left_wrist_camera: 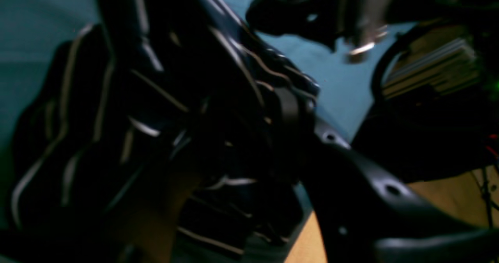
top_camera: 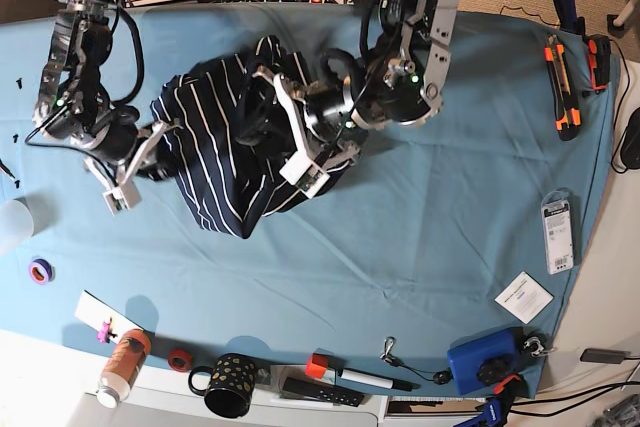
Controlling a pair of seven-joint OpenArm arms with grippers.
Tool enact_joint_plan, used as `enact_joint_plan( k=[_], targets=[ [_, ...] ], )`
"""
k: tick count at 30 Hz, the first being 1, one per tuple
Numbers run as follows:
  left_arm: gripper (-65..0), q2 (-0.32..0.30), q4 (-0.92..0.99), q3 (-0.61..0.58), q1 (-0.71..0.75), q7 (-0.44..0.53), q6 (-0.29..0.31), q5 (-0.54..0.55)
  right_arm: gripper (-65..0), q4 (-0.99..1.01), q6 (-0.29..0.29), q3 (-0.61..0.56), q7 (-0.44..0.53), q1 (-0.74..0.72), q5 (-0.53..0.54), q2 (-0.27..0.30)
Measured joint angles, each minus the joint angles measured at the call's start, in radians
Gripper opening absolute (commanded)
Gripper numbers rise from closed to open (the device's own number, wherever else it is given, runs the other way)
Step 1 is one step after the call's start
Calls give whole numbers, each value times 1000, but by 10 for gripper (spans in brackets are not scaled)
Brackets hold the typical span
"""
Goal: Layout the t-shirt on the table in an organized manner, then fold the t-shirt properly
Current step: 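Fold the lifted shirt side over the stack with the left gripper, then press and tuck the folded shirt edges with both grippers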
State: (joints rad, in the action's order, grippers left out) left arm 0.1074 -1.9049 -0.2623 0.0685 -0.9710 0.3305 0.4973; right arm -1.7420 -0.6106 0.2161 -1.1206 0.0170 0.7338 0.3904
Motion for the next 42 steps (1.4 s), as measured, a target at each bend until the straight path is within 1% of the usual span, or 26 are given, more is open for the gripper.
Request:
enact_joint_plan(
  k=[2,4,6,8,9,11,14,15,17,20,24,27,28,31,33,36,38,40,42],
  targets=[
    [-450,0,0,0,-2,0,0,1,-554,-1,-15,2,10,-50,17,-20],
    [-450,0,-1,0,-3,-15,0,1,-554,0,-29,2,39,-91,12,-62],
    [-450,0,-16,0,-5,-80,-2,-6,-554,11,-40,-8,41,-110,10,-105],
    [-450,0,-45,0,-4,-145,-23,-29,-554,49,-50,-42,42,-115,-8,-132],
    [-450,-1,-58,0,-4,-156,-25,-60,-554,73,-66,-66,43,-114,-29,-140],
    [-450,-3,-82,0,1,-154,-63,-117,-554,130,-80,-127,50,-114,-55,-143],
    [-450,-3,-121,0,21,-157,-99,-226,-554,235,-77,-238,127,-114,-95,-142],
    [-450,-3,-133,1,31,-158,-106,-265,-554,262,-75,-276,153,-116,-105,-142],
    [-450,-5,-158,2,50,-157,-114,-315,-554,289,-72,-332,174,-120,-126,-145],
    [-450,-5,-189,1,70,-158,-114,-362,-554,274,-68,-381,137,-134,-141,-146],
    [-450,-5,-231,1,90,-156,-114,-411,-554,177,-77,-375,82,-114,-126,-153],
    [-450,-5,-266,1,105,-155,-161,-473,-554,58,-85,-345,73,-111,-89,-155],
    [-450,-5,-276,1,107,-151,-167,-510,-554,20,-84,-339,79,-115,-70,-155],
    [-450,-5,-300,1,109,-148,-209,-586,-554,-30,-87,-354,88,-125,-41,-155],
    [-450,-6,-301,1,109,-148,-237,-639,-554,-15,-87,-388,76,-118,-61,-155],
    [-450,-49,-301,-1,110,-149,-274,-705,-554,44,-87,-447,74,-108,-108,-155],
    [-450,-80,-301,-2,116,-149,-325,-786,-554,98,-87,-482,99,-113,-124,-156],
    [-450,-106,-301,0,124,-149,-390,-869,-554,159,-87,-514,119,-117,-132,-156],
    [-451,-124,-301,0,140,-148,-440,-924,-554,206,-84,-534,135,-116,-127,-156]
  ],
)
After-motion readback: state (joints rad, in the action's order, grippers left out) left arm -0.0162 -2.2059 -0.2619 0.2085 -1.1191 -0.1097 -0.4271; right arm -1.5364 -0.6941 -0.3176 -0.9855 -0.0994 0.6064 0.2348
